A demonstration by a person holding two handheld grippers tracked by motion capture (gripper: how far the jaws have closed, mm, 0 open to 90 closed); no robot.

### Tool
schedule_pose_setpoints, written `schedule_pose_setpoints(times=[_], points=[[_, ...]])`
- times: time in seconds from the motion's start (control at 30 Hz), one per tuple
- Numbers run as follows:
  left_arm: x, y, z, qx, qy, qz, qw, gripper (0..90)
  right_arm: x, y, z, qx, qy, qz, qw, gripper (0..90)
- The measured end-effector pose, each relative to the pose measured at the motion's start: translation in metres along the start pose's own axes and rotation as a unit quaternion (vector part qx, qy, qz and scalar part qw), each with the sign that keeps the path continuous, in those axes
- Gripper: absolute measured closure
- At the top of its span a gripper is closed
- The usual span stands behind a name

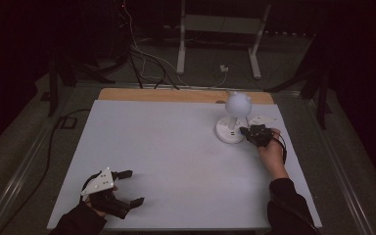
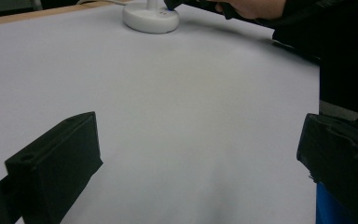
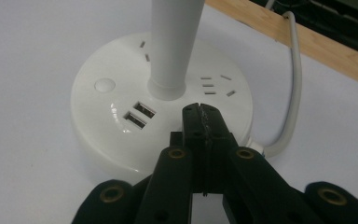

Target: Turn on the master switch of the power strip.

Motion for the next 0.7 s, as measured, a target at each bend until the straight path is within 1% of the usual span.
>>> schedule_pose_setpoints(times=[0.13,0.2,0.23,0.3,0.37,0.4,0.5,0.57,0.6,0.63,0.67,0.7], points=[[0.0003,-0.0014,0.0,0.001,0.001,-0.003,1.0,0.0,-0.0004,0.0004,-0.0001,-0.001,0.008,0.0,1.0,90.0],[0.0001,-0.0008,0.0001,0.0,-0.001,-0.003,1.0,0.0,-0.0015,0.0005,-0.0003,0.003,0.02,0.0,0.9998,90.0],[0.0001,-0.0006,-0.0002,0.0,0.0,-0.002,1.0,0.0,-0.0013,0.0004,-0.0002,0.002,0.02,0.002,0.9998,90.0],[0.0002,-0.0006,-0.0007,0.0,0.0,-0.002,1.0,0.0,0.0002,0.0003,0.0014,-0.008,0.01,0.01,0.9999,90.0],[0.0002,-0.0007,-0.0003,0.0,0.0,-0.002,1.0,0.0,0.0008,0.0003,0.0016,-0.01,0.003,0.012,0.9999,90.0],[0.0001,-0.0008,-0.0001,0.0,0.0,-0.002,1.0,0.0,0.0005,0.0002,0.0012,-0.009,0.007,0.011,0.9999,90.0],[0.0002,-0.001,0.0,0.001,0.0,-0.002,1.0,0.0,-0.0019,0.0004,0.0008,-0.005,0.017,-0.003,0.9998,90.0],[-0.0001,-0.0006,-0.0001,0.001,-0.001,-0.001,1.0,0.0,-0.003,0.0002,0.0013,-0.007,0.016,-0.008,0.9998,90.0],[-0.0002,-0.0005,-0.0001,0.001,-0.001,0.0,1.0,0.0,-0.0032,0.0001,0.0011,-0.004,0.023,-0.009,0.9997,90.0],[-0.0002,-0.0005,0.0,0.001,-0.001,0.0,1.0,0.0,-0.0027,0.0,0.0012,-0.005,0.023,-0.006,0.9997,90.0],[-0.0001,-0.0007,0.0,0.001,-0.001,-0.001,1.0,0.0,-0.0022,0.0001,0.0019,-0.009,0.016,-0.005,0.9998,90.0],[0.0,-0.0008,0.0001,0.001,-0.002,-0.002,1.0,0.0,-0.0021,0.0001,0.0019,-0.009,0.015,-0.005,0.9998,90.0]])
Point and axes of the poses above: each handheld gripper's, and its own axes: y roughly forward along the jaws, x roughly out of its top, z roughly to its left, the point moved 5 cm from there along y, roughly forward along the jaws, and after that the axes turned 9 degrees about z, right-handed, at the moved point
